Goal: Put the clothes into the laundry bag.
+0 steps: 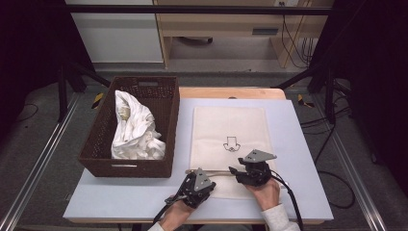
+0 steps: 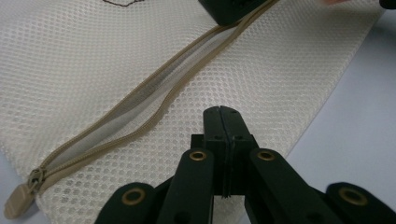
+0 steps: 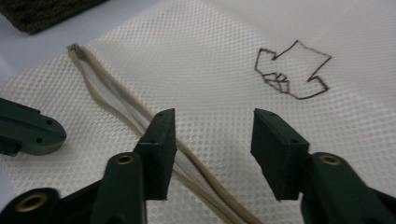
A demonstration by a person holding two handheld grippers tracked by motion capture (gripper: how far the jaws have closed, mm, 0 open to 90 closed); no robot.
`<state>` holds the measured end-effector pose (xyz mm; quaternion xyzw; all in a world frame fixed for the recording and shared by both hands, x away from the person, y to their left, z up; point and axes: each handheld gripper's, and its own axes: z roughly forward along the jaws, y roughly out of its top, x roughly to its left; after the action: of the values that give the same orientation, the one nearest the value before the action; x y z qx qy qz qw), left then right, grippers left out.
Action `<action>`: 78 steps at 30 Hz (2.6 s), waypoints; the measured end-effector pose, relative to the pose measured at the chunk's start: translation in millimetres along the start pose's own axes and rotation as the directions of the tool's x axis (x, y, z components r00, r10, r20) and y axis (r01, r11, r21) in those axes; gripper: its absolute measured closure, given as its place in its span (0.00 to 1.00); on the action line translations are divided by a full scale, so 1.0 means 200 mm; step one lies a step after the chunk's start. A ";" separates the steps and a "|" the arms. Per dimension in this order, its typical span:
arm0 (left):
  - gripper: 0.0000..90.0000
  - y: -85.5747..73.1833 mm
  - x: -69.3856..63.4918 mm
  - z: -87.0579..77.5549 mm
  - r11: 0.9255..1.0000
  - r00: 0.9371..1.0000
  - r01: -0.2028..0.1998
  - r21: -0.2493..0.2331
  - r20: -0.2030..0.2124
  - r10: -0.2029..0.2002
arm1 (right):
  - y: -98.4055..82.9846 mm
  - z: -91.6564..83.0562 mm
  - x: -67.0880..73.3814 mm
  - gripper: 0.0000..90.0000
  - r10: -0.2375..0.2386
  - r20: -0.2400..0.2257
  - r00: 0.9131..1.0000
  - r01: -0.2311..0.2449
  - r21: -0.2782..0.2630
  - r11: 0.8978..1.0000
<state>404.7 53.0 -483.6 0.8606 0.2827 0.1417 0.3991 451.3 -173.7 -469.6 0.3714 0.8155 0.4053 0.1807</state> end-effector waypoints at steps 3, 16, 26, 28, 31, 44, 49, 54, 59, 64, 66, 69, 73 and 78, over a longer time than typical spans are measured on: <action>0.99 -0.01 0.00 0.01 1.000 1.000 -0.004 0.000 -0.002 0.004 | -0.01 0.04 0.02 0.64 -0.019 -0.005 1.000 0.020 0.040 0.999; 0.99 -0.01 0.00 0.01 1.000 1.000 -0.003 -0.007 0.002 0.003 | -0.03 0.06 0.04 0.84 -0.018 -0.049 0.999 0.024 0.107 0.994; 0.94 0.02 0.03 -0.01 0.999 1.000 0.005 -0.039 0.009 -0.005 | -0.02 0.05 0.03 0.97 -0.009 -0.034 0.999 0.012 0.097 0.995; 0.89 0.06 0.05 -0.03 0.998 1.000 -0.021 -0.056 -0.012 0.020 | -0.01 0.03 0.03 0.97 -0.004 -0.029 1.000 0.006 0.083 0.997; 0.72 0.13 0.09 -0.03 0.996 0.997 -0.053 -0.076 -0.061 0.049 | 0.02 0.00 0.02 0.97 0.002 -0.027 1.000 -0.001 0.045 0.999; 0.63 0.22 0.14 0.18 0.997 0.988 -0.082 0.014 -0.129 0.083 | 0.08 -0.04 -0.01 0.98 0.020 -0.026 0.999 -0.021 -0.028 0.999; 0.89 0.23 0.16 0.17 0.998 0.992 -0.055 -0.015 -0.118 0.053 | 0.08 -0.04 0.00 0.95 0.012 -0.027 1.000 -0.013 -0.027 1.000; 0.91 0.25 0.18 0.15 0.999 0.994 -0.031 -0.033 -0.104 0.028 | 0.06 -0.05 0.03 0.65 -0.028 0.040 0.999 0.029 -0.032 0.999; 0.91 0.25 0.19 0.14 0.999 0.997 -0.003 -0.053 -0.081 -0.001 | 0.02 -0.01 0.03 0.58 -0.056 0.095 0.994 0.054 0.024 0.998; 0.83 0.25 0.19 0.14 0.998 0.998 0.006 -0.058 -0.069 -0.010 | 0.02 0.00 0.02 0.86 -0.045 0.131 0.990 0.040 0.038 0.998; 0.74 0.25 0.17 0.11 0.998 0.998 0.011 -0.066 -0.059 -0.015 | 0.02 0.00 0.01 0.92 -0.041 0.129 0.991 0.036 0.039 0.999; 0.66 0.25 0.15 0.03 0.995 0.999 0.008 -0.103 -0.035 -0.012 | 0.03 -0.01 0.00 0.96 -0.006 0.109 0.994 0.004 0.021 1.000; 0.70 0.22 0.11 -0.11 0.992 1.000 0.014 -0.128 -0.016 -0.016 | 0.03 -0.02 -0.01 0.96 0.012 0.101 0.995 -0.012 0.002 1.000; 0.92 0.08 0.07 -0.12 0.998 1.000 0.022 -0.063 0.010 -0.022 | 0.04 -0.04 -0.02 0.96 0.031 0.089 0.996 -0.028 -0.030 0.999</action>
<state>410.8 68.5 -455.3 0.8451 0.2856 0.1423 0.4290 451.9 -177.8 -458.2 0.3986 0.7951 0.4027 0.2162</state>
